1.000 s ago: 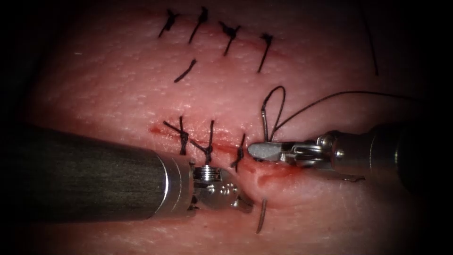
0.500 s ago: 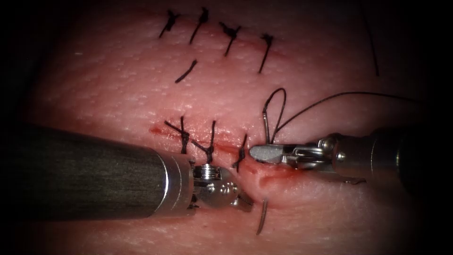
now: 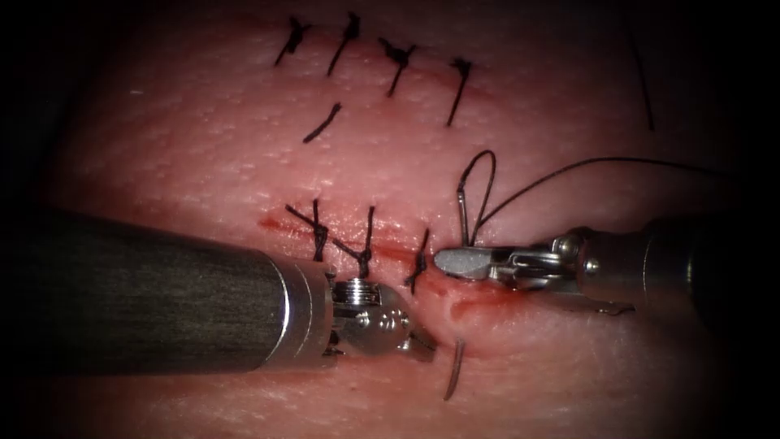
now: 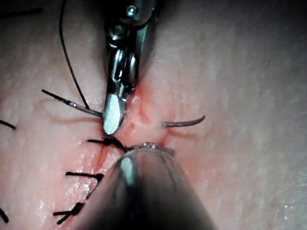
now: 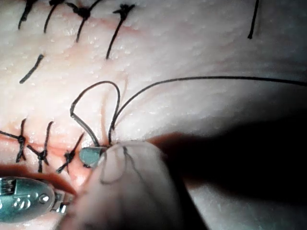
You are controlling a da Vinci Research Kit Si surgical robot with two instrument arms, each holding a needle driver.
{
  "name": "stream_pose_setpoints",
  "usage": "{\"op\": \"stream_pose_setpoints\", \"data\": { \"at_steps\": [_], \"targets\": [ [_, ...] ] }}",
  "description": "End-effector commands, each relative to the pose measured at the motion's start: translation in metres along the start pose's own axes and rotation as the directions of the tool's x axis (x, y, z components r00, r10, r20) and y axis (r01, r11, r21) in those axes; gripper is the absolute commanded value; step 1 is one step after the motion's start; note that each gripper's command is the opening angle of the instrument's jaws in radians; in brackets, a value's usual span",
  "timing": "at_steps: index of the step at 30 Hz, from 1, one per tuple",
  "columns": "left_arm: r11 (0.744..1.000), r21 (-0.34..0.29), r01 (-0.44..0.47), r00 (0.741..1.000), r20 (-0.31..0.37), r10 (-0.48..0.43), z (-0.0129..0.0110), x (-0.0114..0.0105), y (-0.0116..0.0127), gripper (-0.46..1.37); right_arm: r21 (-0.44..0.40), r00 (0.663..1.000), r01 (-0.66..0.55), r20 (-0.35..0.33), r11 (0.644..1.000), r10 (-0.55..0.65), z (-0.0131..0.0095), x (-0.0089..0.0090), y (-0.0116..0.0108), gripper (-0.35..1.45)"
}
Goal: Wound Closure
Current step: Throw the needle with the right gripper through the bottom of the wound.
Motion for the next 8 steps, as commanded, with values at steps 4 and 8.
{"op": "stream_pose_setpoints", "data": {
  "at_steps": [4,8],
  "targets": [
    [1.0,-0.006,0.0,1.0,0.0,0.0,0.0,0.0,0.0,-0.35,-0.004,1.0,0.0,0.0,1.0,0.0,0.0,0.0,-0.0001,-0.35],
    [1.0,-0.006,-0.006,1.0,0.001,0.006,0.0,-0.0001,0.0,-0.35,-0.004,1.0,0.0,0.0,1.0,0.0,0.0,0.0,0.0,-0.35]
  ]
}}
